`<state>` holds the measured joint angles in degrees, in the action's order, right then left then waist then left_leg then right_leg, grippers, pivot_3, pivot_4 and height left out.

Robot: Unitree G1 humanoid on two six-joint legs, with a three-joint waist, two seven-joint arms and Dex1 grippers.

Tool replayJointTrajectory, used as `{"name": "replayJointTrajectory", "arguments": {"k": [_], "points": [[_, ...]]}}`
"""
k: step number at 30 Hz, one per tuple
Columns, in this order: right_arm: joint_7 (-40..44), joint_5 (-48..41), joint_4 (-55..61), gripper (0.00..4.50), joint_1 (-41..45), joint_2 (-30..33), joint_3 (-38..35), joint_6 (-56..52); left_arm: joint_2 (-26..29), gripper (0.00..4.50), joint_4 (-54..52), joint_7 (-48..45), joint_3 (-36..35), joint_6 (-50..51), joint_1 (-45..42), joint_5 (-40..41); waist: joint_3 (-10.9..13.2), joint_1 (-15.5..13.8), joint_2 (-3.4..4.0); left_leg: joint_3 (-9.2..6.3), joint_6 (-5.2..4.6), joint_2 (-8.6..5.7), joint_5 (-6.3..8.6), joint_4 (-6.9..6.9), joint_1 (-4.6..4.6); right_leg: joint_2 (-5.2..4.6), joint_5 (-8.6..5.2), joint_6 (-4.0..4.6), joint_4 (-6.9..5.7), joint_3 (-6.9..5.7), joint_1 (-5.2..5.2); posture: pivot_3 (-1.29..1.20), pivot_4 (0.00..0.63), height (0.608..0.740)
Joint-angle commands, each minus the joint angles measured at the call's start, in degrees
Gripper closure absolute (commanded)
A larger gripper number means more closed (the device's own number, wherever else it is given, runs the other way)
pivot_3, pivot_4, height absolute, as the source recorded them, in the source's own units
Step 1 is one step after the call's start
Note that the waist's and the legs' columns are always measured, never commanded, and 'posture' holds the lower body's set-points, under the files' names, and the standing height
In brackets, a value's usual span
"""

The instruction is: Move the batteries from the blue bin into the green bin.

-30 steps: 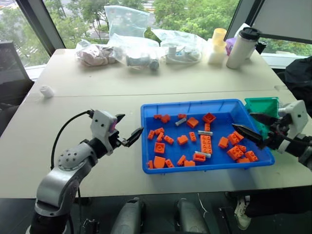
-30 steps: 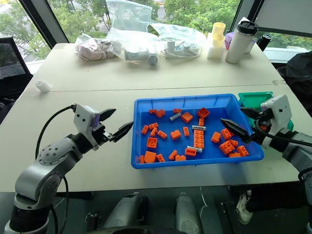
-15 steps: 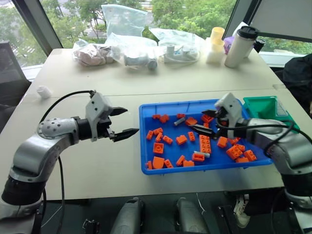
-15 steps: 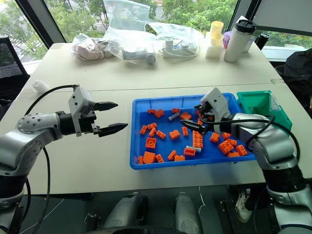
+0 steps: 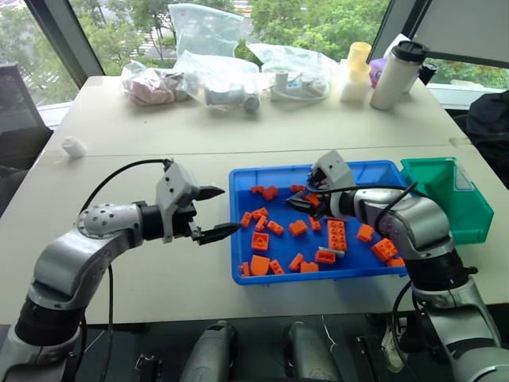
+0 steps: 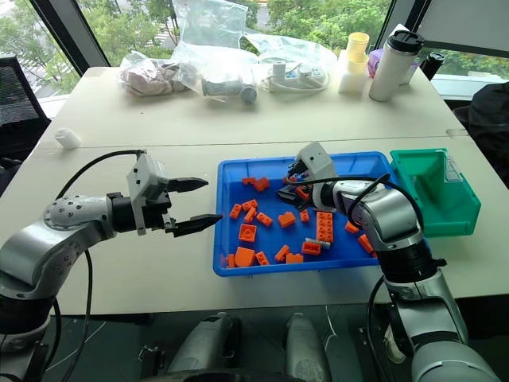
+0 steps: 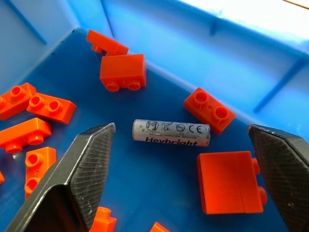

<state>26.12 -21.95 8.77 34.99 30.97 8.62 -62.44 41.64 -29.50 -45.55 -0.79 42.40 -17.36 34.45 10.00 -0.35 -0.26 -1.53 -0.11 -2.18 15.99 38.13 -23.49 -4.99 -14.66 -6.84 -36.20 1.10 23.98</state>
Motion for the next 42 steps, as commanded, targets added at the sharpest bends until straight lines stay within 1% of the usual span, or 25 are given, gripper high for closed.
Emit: {"name": "replayJointTrajectory", "arguments": {"k": [1,7,17,18,19,21,30,35,38,39,40,42], "points": [[-0.8,0.4,2.9,0.02,1.0,-1.4,0.0,-1.8,-0.4,0.00,-1.8,0.7,0.0,-0.7,0.7,-0.2,0.0,0.1,0.00,0.00,0.00,0.00,0.00,-0.01,0.00,0.00,0.00,0.00,-0.01,0.00,0.01,0.00,0.150,0.740],[-1.9,1.0,1.8,0.02,0.8,-4.4,0.1,-3.3,-1.2,0.00,-1.7,1.4,1.5,-1.6,0.7,-1.2,0.0,0.3,0.00,0.00,0.01,0.00,-0.01,-0.02,0.00,0.03,0.00,0.00,-0.04,0.00,0.02,0.00,0.150,0.740],[-1.4,4.9,-0.9,0.02,0.8,-4.7,4.5,-1.9,-2.5,0.00,-0.1,2.4,2.1,-3.5,0.3,-3.1,0.0,0.8,0.00,0.00,0.02,-0.02,-0.01,-0.02,0.01,0.05,0.00,0.00,-0.05,0.00,0.02,0.00,0.150,0.740],[-1.5,5.1,-1.1,0.53,0.7,-4.8,4.5,-1.6,-2.7,0.00,-0.1,2.4,2.1,-3.5,0.3,-3.2,0.0,1.0,-0.01,0.00,0.02,-0.02,-0.02,-0.02,0.01,0.05,0.00,-0.01,-0.05,-0.01,0.02,0.00,0.150,0.740],[-1.5,5.4,-1.3,0.90,0.8,-4.9,4.5,-1.4,-2.7,0.00,-0.1,2.3,2.1,-3.5,0.4,-3.3,0.0,1.0,-0.01,0.00,0.02,-0.02,-0.02,-0.02,0.01,0.05,0.00,-0.01,-0.06,0.00,0.02,0.00,0.150,0.740],[-1.5,5.8,-1.4,1.84,0.8,-5.1,4.4,-1.0,-2.7,0.00,0.2,2.2,2.3,-3.6,0.5,-3.5,0.0,1.1,-0.01,0.00,0.02,-0.01,-0.02,-0.02,0.02,0.07,0.00,-0.01,-0.06,-0.01,0.02,0.00,0.150,0.740],[-1.3,5.8,0.2,1.84,0.3,-5.9,3.2,-1.6,-2.7,0.00,1.0,1.2,2.5,-3.7,0.2,-4.1,0.0,1.1,-0.01,0.00,0.02,0.00,-0.02,-0.01,0.02,0.08,0.01,-0.01,-0.08,0.00,0.03,0.00,0.150,0.740],[-0.2,5.7,3.0,1.84,-0.6,-4.2,2.5,-0.5,-2.6,0.00,1.2,0.8,2.6,-3.8,0.2,-4.2,0.0,1.1,-0.01,0.00,0.02,-0.01,-0.02,-0.01,0.02,0.07,0.01,-0.01,-0.08,0.00,0.03,0.00,0.150,0.740],[2.7,6.1,5.3,1.04,-1.3,-1.9,3.0,4.3,-2.5,0.00,1.3,0.5,2.7,-3.8,0.2,-4.4,0.0,1.0,-0.01,0.00,0.02,-0.02,-0.02,-0.01,0.02,0.06,0.01,-0.01,-0.08,0.00,0.03,0.00,0.150,0.740],[3.2,7.0,5.5,0.57,-1.3,-1.4,3.4,7.2,-2.4,0.00,1.3,0.4,2.8,-3.7,0.2,-4.5,0.0,1.1,-0.01,0.00,0.02,-0.03,-0.02,-0.01,0.02,0.06,0.01,-0.01,-0.08,0.00,0.03,0.00,0.150,0.740],[3.8,7.3,5.4,0.07,-1.1,-0.9,3.8,8.0,-2.4,0.00,1.4,0.2,2.8,-3.8,0.2,-4.5,0.0,1.1,-0.01,0.00,0.02,-0.02,-0.02,-0.02,0.02,0.06,0.01,-0.01,-0.08,0.00,0.03,0.00,0.150,0.740],[6.7,8.3,4.7,0.07,-0.7,0.3,5.1,13.8,-2.4,0.00,1.5,0.0,2.8,-3.7,0.1,-4.6,0.0,1.1,-0.01,0.00,0.02,-0.01,-0.02,-0.01,0.03,0.09,0.01,-0.01,-0.08,0.00,0.03,0.00,0.150,0.740]]}}
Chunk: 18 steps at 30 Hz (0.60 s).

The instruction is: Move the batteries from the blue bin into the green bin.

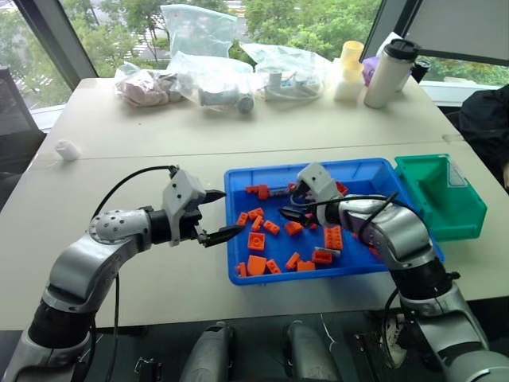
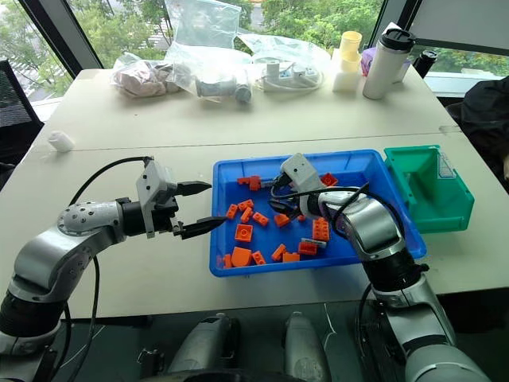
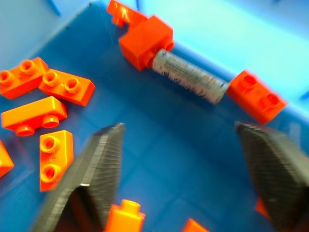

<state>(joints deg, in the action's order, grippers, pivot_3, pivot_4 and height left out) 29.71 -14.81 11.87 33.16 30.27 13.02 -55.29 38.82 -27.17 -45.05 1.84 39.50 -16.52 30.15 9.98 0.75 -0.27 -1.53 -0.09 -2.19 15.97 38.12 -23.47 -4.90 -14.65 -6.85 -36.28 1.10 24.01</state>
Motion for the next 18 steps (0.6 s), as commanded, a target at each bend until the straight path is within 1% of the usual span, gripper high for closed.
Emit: {"name": "replayJointTrajectory", "arguments": {"k": [1,4,8,12,18], "points": [[4.1,1.4,0.9,0.07,1.4,1.2,0.7,8.8,0.5,0.00,-0.8,-0.6,0.2,-0.8,-0.8,-0.3,0.0,0.1,0.00,0.00,0.00,0.00,0.00,0.00,0.00,0.01,0.00,0.00,0.00,0.00,0.01,0.00,0.150,0.740],[8.9,2.3,-2.4,0.07,2.4,1.8,1.4,15.9,0.9,0.00,-1.3,-1.3,0.1,-0.2,-0.7,0.2,0.0,0.1,0.00,0.01,0.00,0.01,0.00,0.00,0.00,0.02,0.00,0.00,-0.01,0.01,0.02,0.00,0.150,0.740],[15.4,3.0,-8.0,0.07,4.7,2.0,2.8,21.8,2.9,0.00,-3.3,-3.2,-0.6,1.8,0.4,2.3,0.0,0.1,0.00,0.01,0.00,0.01,0.00,0.00,0.00,0.02,0.00,0.00,-0.02,0.01,0.02,0.00,0.150,0.740],[21.6,5.4,-19.7,0.07,10.4,0.5,5.2,28.3,5.9,0.00,-4.8,-4.3,-2.6,3.7,1.7,4.1,0.0,0.2,0.00,0.01,0.01,0.01,0.00,0.01,0.00,0.01,0.00,0.00,-0.02,0.02,0.02,0.00,0.150,0.740],[28.1,10.6,-35.3,0.07,17.0,-2.3,9.4,33.5,6.4,0.00,-5.2,-2.3,-4.0,3.8,2.4,3.8,0.0,0.2,0.00,0.01,0.07,0.01,-0.04,0.01,0.01,0.01,0.00,0.00,-0.03,0.01,0.02,0.00,0.150,0.740]]}}
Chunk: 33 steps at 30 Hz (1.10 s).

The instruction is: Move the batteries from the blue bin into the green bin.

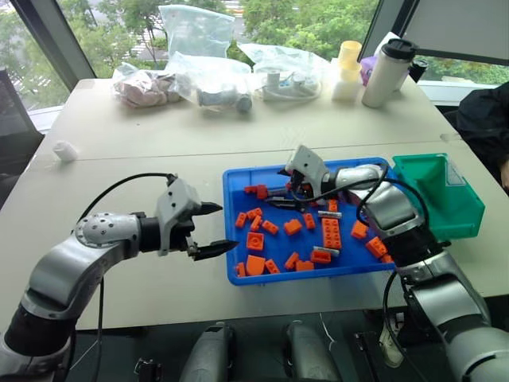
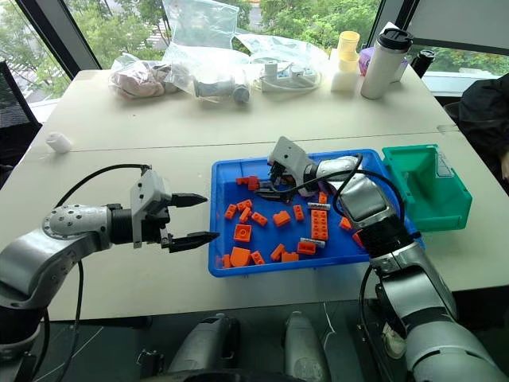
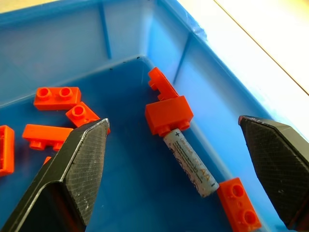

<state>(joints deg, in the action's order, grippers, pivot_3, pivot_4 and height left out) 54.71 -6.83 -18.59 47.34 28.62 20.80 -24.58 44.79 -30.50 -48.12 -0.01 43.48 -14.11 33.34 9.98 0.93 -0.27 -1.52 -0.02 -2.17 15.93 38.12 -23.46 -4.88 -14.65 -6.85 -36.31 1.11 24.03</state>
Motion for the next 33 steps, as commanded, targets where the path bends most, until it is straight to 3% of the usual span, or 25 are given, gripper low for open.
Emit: {"name": "replayJointTrajectory", "arguments": {"k": [1,3,6,13,17,21,25,28,33], "points": [[4.3,3.7,-7.1,0.07,3.8,-1.0,2.6,3.4,0.5,0.00,-2.1,1.0,-2.4,-0.1,0.2,0.7,0.0,-0.1,0.00,0.00,0.05,0.00,-0.03,0.00,0.00,0.00,0.00,0.00,0.00,0.00,0.00,0.00,0.150,0.740],[5.7,6.0,-10.9,0.07,5.3,-1.5,4.2,5.0,0.6,0.00,-2.4,1.3,-2.8,0.1,0.4,0.9,0.0,-0.1,0.00,0.00,0.07,-0.01,-0.04,0.00,0.00,-0.02,0.00,0.00,0.00,0.00,0.01,0.00,0.150,0.740],[5.4,9.1,-16.2,0.91,7.4,-3.0,5.4,6.1,0.7,0.00,-2.7,1.8,-3.2,0.1,0.7,0.9,0.0,0.0,0.00,0.00,0.16,-0.02,-0.09,0.00,0.00,-0.03,0.00,0.00,-0.01,0.00,0.01,0.00,0.150,0.740],[5.7,11.4,-17.0,4.48,7.7,-3.9,4.3,5.9,1.1,0.00,-2.9,2.2,-3.3,0.0,1.0,1.3,0.0,0.0,0.01,-0.01,0.31,-0.02,-0.17,-0.01,0.02,-0.05,0.00,0.00,-0.05,0.01,0.01,0.00,0.150,0.740],[5.5,11.5,-14.4,4.49,6.6,-3.2,3.2,5.1,1.4,0.00,-2.5,1.7,-3.0,-0.1,0.8,1.6,0.0,0.0,0.01,-0.02,0.34,-0.02,-0.19,-0.01,0.02,-0.05,0.00,0.00,-0.05,0.00,0.02,0.00,0.150,0.740],[2.2,7.9,-4.9,4.49,4.6,-1.7,-4.0,-1.5,0.1,0.00,-1.2,1.3,-2.6,-1.0,-0.3,2.3,0.0,-0.2,0.02,-0.02,0.34,-0.03,-0.19,-0.01,0.02,-0.07,0.00,0.00,-0.06,0.01,0.03,0.00,0.150,0.740],[-4.1,1.4,10.7,4.49,0.8,0.2,-17.1,-13.9,-5.6,0.00,2.3,2.3,-1.9,-2.8,-4.6,3.7,0.0,-0.7,0.04,-0.02,0.34,-0.09,-0.19,0.00,-0.05,-0.14,0.00,0.00,-0.09,0.00,0.08,0.00,0.150,0.740],[-11.8,-2.9,21.8,4.49,-2.9,1.4,-31.0,-21.8,-10.9,0.00,6.8,2.6,0.6,-5.1,-9.8,2.2,0.0,-1.0,0.03,-0.03,0.34,-0.09,-0.19,0.00,-0.06,-0.14,0.01,0.00,-0.12,-0.01,0.09,0.00,0.150,0.740],[-20.8,-3.2,30.2,4.49,-10.2,7.0,-45.2,-29.3,-16.5,0.00,13.2,0.0,5.2,-8.7,-16.2,-0.1,0.0,-1.7,0.01,0.01,0.33,-0.10,-0.19,0.00,-0.06,-0.12,0.01,-0.01,-0.07,-0.03,0.05,0.00,0.150,0.740]]}}
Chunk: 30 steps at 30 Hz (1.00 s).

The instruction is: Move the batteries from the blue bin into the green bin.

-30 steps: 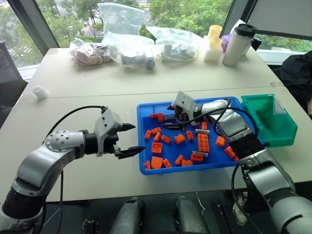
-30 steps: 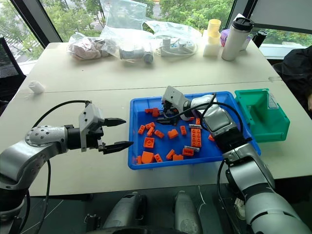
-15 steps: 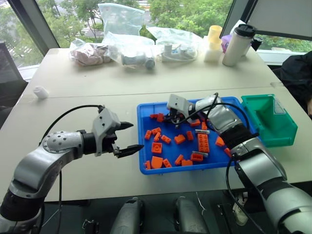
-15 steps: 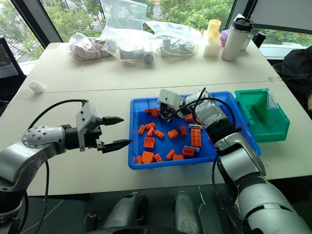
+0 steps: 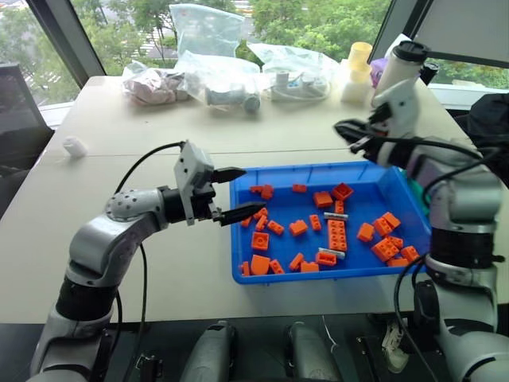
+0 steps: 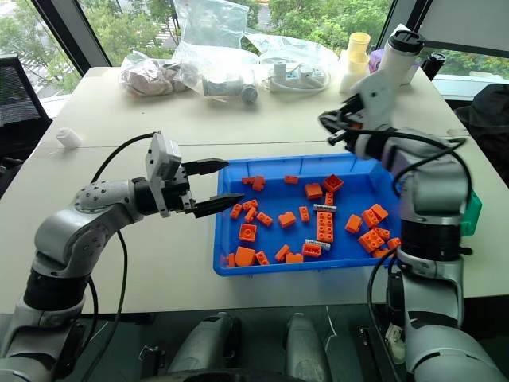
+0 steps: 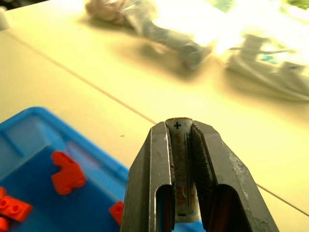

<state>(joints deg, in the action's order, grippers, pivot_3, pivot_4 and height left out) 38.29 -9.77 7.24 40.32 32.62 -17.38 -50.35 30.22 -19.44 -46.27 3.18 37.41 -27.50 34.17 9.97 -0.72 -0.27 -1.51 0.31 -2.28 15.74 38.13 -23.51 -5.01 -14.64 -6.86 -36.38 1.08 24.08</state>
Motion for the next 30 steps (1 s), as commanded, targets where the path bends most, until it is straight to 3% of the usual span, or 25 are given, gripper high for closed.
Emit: {"name": "replayJointTrajectory", "arguments": {"k": [1,8,16,17,24,26,30], "points": [[-5.6,0.4,5.2,4.49,-5.3,4.5,-8.6,-4.7,-2.5,0.00,3.2,-2.7,3.0,-3.2,-3.7,-1.3,0.0,-0.1,0.00,0.01,-0.01,-0.01,0.00,0.00,0.00,-0.01,0.00,0.00,-0.01,0.01,-0.01,0.00,0.150,0.740],[-12.5,2.7,6.1,4.49,-16.3,10.1,-13.9,-10.0,-3.5,0.00,8.5,-10.0,9.8,-7.0,-7.5,-5.6,0.0,1.0,0.08,0.14,-0.30,0.06,0.15,0.00,0.07,0.10,0.00,0.00,-0.09,0.14,0.01,0.00,0.150,0.740],[-15.2,1.6,1.3,4.49,-16.7,10.5,-13.5,-6.8,-4.4,0.00,11.4,-13.0,11.7,-9.9,-8.9,-9.0,0.0,1.5,0.09,0.20,-0.32,0.14,0.15,0.02,0.13,0.21,0.00,0.00,-0.19,0.24,0.01,0.00,0.150,0.740],[-15.3,1.4,0.6,3.43,-16.5,10.5,-13.4,-6.4,-4.4,0.00,11.6,-13.1,11.6,-10.0,-8.9,-9.3,0.0,1.4,0.09,0.20,-0.32,0.13,0.15,0.05,0.13,0.21,0.00,0.00,-0.19,0.25,0.00,0.00,0.150,0.740],[-15.9,1.4,-2.4,0.06,-15.4,11.5,-11.2,-3.1,-4.0,0.00,10.8,-12.5,10.2,-9.9,-7.9,-10.1,0.0,1.4,0.09,0.19,-0.33,0.13,0.15,0.08,0.12,0.20,0.00,0.00,-0.19,0.25,-0.01,0.00,0.150,0.740],[-14.9,1.0,-2.5,0.06,-15.1,12.3,-10.4,-1.5,-3.5,0.00,10.3,-12.2,9.7,-9.5,-7.6,-10.0,0.0,1.4,0.10,0.19,-0.33,0.13,0.15,0.08,0.12,0.20,0.00,0.00,-0.19,0.25,-0.01,0.00,0.150,0.740],[-0.1,-6.9,7.9,0.06,-19.8,15.3,-4.8,3.2,-0.6,0.00,7.8,-11.8,7.1,-7.6,-6.2,-8.7,0.0,1.6,0.10,0.19,-0.34,0.15,0.16,0.07,0.12,0.23,-0.01,-0.01,-0.19,0.25,0.00,0.00,0.150,0.740]]}}
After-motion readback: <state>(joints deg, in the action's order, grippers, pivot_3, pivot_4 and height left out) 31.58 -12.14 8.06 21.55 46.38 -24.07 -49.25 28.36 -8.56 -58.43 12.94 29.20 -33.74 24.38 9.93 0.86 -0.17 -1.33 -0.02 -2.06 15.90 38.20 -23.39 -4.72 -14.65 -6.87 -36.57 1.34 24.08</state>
